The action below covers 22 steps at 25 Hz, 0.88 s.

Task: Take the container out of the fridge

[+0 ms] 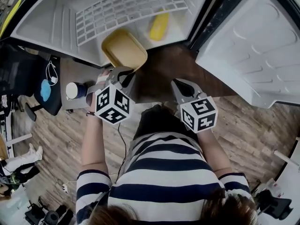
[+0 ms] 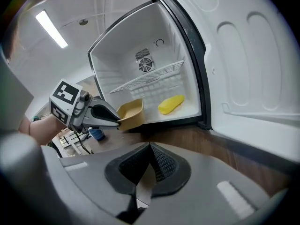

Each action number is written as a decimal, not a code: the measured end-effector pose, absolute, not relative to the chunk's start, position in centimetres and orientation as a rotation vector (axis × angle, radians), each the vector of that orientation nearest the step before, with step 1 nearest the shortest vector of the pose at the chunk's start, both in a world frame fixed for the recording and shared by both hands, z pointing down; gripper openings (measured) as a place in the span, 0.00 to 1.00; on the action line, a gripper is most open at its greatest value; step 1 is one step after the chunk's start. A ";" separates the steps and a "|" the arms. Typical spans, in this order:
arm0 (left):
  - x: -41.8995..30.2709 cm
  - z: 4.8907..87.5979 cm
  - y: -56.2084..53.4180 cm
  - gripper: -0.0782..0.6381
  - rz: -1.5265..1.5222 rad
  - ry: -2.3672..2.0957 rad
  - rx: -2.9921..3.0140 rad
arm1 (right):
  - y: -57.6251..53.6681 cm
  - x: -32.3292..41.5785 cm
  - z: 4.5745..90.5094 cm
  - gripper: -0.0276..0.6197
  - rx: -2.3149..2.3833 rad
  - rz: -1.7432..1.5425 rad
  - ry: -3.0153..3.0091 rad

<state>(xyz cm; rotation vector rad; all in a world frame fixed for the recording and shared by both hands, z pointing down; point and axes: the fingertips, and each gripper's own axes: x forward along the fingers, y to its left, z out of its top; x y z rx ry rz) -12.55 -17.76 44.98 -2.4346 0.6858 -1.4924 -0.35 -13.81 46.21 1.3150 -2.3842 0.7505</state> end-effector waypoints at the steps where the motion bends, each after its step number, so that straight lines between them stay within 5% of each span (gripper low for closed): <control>1: -12.5 44.9 -17.3 0.11 -1.494 0.686 -2.435 | -13.7 -0.2 46.0 0.03 1.312 0.744 -2.388; 22: -13.5 46.5 -8.6 0.11 -1.540 0.733 -2.562 | -13.9 0.8 44.2 0.03 1.235 0.643 -2.425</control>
